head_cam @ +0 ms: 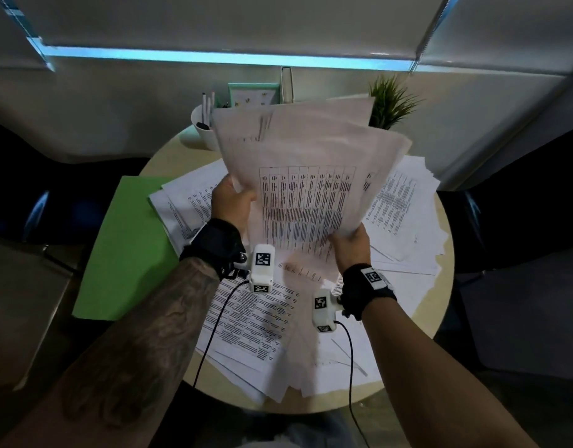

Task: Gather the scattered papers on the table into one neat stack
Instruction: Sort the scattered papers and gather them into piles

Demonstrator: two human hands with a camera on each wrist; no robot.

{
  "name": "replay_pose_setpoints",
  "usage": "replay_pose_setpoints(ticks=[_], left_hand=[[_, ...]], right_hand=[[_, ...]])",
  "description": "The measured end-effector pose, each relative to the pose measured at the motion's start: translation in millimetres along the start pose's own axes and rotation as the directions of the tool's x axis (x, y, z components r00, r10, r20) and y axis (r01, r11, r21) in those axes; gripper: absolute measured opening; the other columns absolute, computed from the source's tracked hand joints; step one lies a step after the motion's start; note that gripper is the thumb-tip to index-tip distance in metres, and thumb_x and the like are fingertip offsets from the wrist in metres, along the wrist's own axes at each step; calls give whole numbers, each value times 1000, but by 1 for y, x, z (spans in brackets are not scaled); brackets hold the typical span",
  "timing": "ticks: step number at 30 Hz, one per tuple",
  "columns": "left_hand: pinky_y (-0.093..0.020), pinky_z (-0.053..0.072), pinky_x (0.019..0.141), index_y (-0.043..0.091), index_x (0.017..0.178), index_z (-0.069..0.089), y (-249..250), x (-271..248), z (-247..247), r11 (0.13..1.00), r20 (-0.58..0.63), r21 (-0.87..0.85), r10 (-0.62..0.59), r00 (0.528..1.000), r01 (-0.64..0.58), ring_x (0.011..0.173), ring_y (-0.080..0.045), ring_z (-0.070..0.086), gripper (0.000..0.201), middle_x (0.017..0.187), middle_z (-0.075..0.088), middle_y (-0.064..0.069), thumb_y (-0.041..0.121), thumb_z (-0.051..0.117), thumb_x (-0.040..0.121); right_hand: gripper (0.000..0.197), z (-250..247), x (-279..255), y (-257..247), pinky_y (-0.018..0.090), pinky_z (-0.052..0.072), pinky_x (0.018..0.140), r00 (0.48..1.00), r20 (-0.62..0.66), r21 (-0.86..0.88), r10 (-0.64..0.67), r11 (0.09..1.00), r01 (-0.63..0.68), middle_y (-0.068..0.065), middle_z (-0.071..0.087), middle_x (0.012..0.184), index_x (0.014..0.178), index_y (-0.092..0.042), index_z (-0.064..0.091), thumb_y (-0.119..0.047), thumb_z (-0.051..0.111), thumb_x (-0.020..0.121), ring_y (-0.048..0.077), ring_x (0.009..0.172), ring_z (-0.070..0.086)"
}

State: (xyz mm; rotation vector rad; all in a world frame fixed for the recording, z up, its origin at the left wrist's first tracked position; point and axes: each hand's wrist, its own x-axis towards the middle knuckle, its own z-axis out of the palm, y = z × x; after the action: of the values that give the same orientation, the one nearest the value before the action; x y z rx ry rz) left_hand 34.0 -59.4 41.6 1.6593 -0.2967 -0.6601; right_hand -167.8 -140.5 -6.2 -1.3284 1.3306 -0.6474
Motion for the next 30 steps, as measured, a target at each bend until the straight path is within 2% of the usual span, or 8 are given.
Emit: replay_pose_setpoints(ticks=[3, 7, 12, 17, 21, 25, 27, 30], left_hand=[[-28, 50, 80, 8, 96, 65, 10, -5, 0, 997, -45, -24, 71, 996, -72, 87, -18, 61, 28, 95, 68, -5, -4, 57, 73], [-20, 49, 73, 10, 99, 61, 12, -6, 0, 989, -54, -52, 133, 990, -136, 82, -12, 61, 31, 94, 66, -5, -10, 56, 75], [-27, 46, 90, 5, 116, 58, -2, -2, 9, 998, 26, 23, 55, 998, -56, 101, -16, 59, 38, 108, 63, -2, -10, 61, 81], [-26, 45, 86, 2, 119, 58, 10, 17, 16, 965, 102, 202, 152, 983, -170, 100, -20, 59, 34, 112, 65, -9, 4, 59, 85], [-33, 48, 92, 4, 121, 59, 10, 37, 21, 979, 69, 197, 44, 997, -57, 104, -24, 61, 36, 119, 65, -11, 9, 63, 85], [-24, 51, 79, 6, 132, 49, -7, 34, 31, 950, 263, 312, -84, 961, -2, 115, -25, 57, 46, 127, 58, -7, 10, 65, 88], [-24, 50, 87, 8, 141, 39, -33, 25, 27, 834, 323, 551, -174, 930, -35, 121, -26, 52, 60, 137, 48, -7, 16, 66, 89], [-42, 47, 101, 22, 146, 32, -80, 13, 9, 383, 348, 900, -341, 873, -209, 124, -31, 51, 73, 149, 38, -8, 37, 67, 83]], right_hand=[[32, 3, 1, -3, 11, 47, 63, 999, -37, 88, -21, 996, 25, -4, 61, 89, 115, -10, 56, 2, 60, 85, 10, 75, 56], [42, 8, 3, -4, 12, 45, 70, 997, -55, 150, -54, 987, 62, -7, 62, 96, 121, -11, 54, 4, 59, 82, 9, 86, 58], [42, 14, 3, 2, 31, 45, 82, 997, 60, 26, -40, 999, 39, -4, 58, 108, 122, -20, 43, -4, 56, 85, 10, 93, 56], [21, 7, 17, -4, 28, 49, 73, 992, 44, -51, -114, 992, 116, 3, 59, 103, 113, -16, 46, -12, 53, 93, 19, 88, 58], [20, -13, 24, 5, 23, 46, 69, 991, 110, -113, -71, 990, 83, 2, 64, 101, 112, -9, 56, -16, 56, 94, 16, 86, 61], [15, -44, 39, 26, 31, 48, 72, 1000, -19, -131, 17, 991, -20, 7, 62, 87, 101, -10, 60, -3, 53, 89, 21, 76, 57], [15, -66, 53, 41, 33, 47, 77, 989, -125, -145, 76, 985, -94, 11, 62, 90, 101, -10, 60, -4, 54, 89, 24, 83, 58], [20, -97, 75, 56, 32, 43, 80, 961, -216, -164, 170, 964, -208, 17, 61, 96, 109, -2, 60, -6, 55, 91, 27, 90, 57]])
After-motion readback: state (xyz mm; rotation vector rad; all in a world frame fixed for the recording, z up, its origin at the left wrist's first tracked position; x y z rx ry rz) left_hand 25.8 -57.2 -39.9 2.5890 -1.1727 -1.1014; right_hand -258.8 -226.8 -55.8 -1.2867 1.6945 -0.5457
